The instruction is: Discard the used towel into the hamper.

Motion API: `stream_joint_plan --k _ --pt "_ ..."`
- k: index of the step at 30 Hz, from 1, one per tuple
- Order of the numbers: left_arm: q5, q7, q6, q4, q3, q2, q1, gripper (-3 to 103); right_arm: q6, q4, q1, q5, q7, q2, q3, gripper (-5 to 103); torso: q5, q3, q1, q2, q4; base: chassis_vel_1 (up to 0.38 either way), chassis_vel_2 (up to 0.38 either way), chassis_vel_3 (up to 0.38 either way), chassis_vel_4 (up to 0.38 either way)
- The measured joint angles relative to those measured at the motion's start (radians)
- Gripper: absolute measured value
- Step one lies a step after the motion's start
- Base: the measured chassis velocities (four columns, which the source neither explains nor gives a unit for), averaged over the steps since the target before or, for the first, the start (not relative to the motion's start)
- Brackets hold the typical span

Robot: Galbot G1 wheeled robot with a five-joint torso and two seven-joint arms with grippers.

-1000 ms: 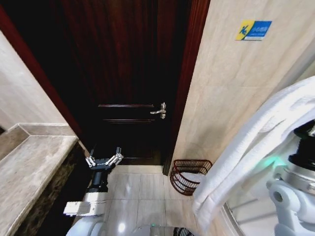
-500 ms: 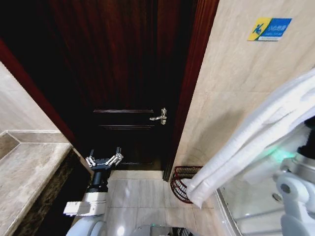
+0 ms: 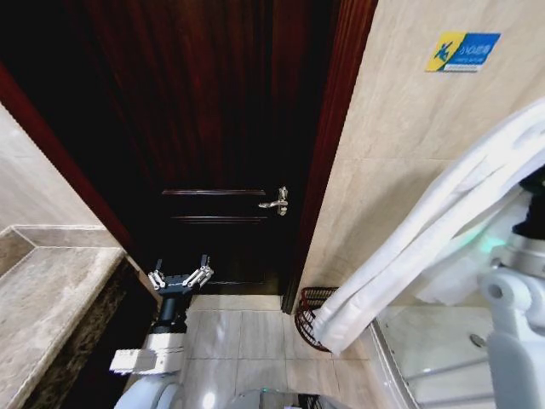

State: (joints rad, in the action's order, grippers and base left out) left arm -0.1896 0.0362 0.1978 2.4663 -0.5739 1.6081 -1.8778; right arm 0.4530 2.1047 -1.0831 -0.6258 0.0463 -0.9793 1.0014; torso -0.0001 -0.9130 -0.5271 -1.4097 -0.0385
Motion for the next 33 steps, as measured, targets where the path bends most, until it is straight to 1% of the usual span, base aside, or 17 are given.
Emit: stream_joint_plan --k 7,10,15,19,26,33 --pt "0.000 0.000 0.000 0.000 0.000 0.000 0.000 100 -0.009 -0.060 0.083 0.001 0.007 0.031 -0.025 8 0.0001 0.000 0.000 0.000 0.0000 0.000 0.000 0.000 0.000" --pt "0.000 0.000 0.000 0.000 0.000 0.000 0.000 100 -0.009 -0.098 0.120 -0.005 0.013 0.062 -0.025 8 0.0001 0.000 0.000 0.000 0.0001 0.000 0.000 0.000 0.000" --pt "0.000 0.000 0.000 0.000 0.000 0.000 0.000 100 -0.007 -0.132 0.162 -0.017 0.019 0.090 -0.034 8 0.0002 0.000 0.000 0.000 0.0002 0.000 0.000 0.000 0.000" --pt "0.000 0.000 0.000 0.000 0.000 0.000 0.000 100 -0.006 -0.167 0.240 -0.023 0.027 0.109 -0.068 8 -0.0001 0.000 0.000 0.000 0.0002 0.000 0.000 0.000 0.000" --pt "0.000 0.000 0.000 0.000 0.000 0.000 0.000 100 -0.004 -0.209 0.314 -0.012 0.037 0.107 -0.109 8 -0.0002 0.000 0.000 0.000 0.0000 0.000 0.000 0.000 0.000" --pt "0.000 0.000 0.000 0.000 0.000 0.000 0.000 100 0.009 -0.217 0.272 -0.003 0.066 0.067 -0.107 8 -0.0001 0.000 0.000 0.000 0.0000 0.000 0.000 0.000 0.000"
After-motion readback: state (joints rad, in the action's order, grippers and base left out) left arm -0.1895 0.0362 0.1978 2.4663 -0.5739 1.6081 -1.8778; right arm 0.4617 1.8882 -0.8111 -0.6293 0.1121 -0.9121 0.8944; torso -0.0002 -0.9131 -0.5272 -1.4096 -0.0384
